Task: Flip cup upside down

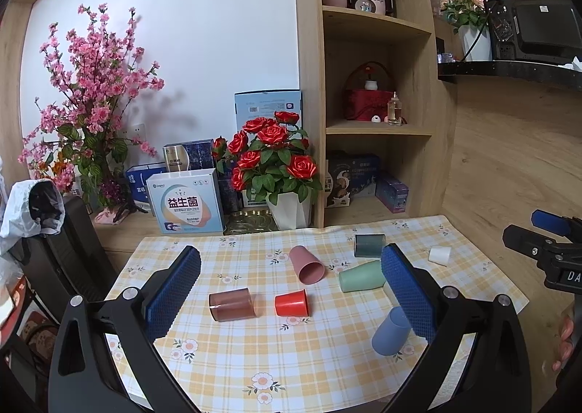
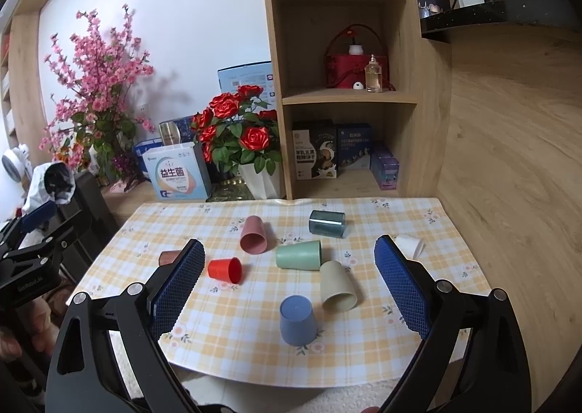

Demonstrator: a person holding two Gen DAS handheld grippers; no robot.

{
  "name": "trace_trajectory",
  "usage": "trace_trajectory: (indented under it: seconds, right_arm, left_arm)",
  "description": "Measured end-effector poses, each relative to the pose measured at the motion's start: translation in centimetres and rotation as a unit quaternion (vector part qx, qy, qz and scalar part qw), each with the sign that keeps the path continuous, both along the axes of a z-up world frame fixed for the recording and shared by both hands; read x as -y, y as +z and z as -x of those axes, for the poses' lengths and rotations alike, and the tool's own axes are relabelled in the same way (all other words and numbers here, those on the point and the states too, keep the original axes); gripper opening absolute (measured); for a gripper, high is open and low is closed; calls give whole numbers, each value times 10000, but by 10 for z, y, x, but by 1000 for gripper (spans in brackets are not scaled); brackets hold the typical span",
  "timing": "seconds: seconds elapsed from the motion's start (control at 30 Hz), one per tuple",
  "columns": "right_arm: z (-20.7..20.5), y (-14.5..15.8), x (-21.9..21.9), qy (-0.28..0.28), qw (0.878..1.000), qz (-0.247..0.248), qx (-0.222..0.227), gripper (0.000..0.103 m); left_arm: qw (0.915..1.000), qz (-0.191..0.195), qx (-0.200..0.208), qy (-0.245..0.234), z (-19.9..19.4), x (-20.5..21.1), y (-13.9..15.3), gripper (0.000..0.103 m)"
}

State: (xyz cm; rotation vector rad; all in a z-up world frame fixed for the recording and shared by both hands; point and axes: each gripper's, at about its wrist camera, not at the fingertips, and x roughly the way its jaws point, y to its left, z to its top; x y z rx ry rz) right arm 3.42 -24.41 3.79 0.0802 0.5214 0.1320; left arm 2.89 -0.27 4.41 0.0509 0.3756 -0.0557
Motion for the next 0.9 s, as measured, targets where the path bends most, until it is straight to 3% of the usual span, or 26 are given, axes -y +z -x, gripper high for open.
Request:
trace_trajectory:
  seconds: [0.9]
  right_arm:
    - [2, 7, 4, -33, 9999, 59, 137, 91]
  left_arm:
    - [10000, 35, 79, -14, 5, 6, 5, 97]
